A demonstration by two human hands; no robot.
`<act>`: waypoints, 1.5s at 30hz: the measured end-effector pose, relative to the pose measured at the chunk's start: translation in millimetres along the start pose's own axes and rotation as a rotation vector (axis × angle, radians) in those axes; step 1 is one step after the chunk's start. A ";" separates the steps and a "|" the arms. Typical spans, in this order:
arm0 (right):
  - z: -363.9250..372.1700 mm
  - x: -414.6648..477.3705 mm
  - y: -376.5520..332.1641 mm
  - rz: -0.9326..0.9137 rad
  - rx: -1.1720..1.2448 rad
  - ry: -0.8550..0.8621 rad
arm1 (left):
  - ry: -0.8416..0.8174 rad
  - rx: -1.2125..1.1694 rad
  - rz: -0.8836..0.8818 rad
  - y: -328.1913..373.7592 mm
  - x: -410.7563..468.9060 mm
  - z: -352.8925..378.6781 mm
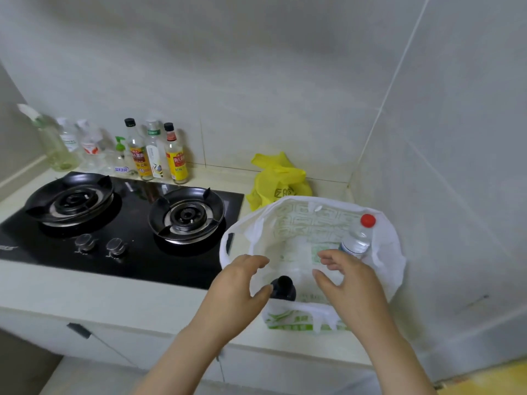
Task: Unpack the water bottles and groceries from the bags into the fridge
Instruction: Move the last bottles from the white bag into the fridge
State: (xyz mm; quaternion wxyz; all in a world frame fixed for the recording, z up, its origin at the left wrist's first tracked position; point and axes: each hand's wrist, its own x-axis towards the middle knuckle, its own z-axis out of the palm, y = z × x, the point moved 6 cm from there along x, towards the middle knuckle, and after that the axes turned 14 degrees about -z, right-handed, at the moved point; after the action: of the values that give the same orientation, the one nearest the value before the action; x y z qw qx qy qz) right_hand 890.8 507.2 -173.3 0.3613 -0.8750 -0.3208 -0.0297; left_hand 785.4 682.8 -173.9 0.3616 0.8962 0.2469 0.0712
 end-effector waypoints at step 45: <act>-19.1 -8.5 123.1 0.367 -0.091 0.001 | -0.267 0.228 -0.064 -5.0 72.4 102.7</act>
State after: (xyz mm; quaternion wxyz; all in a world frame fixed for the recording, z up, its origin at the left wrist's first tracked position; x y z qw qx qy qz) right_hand 959.2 424.6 -237.1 0.3208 -0.9343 -0.1537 0.0217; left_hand 877.7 658.7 -255.8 0.2894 0.9245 0.2316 -0.0886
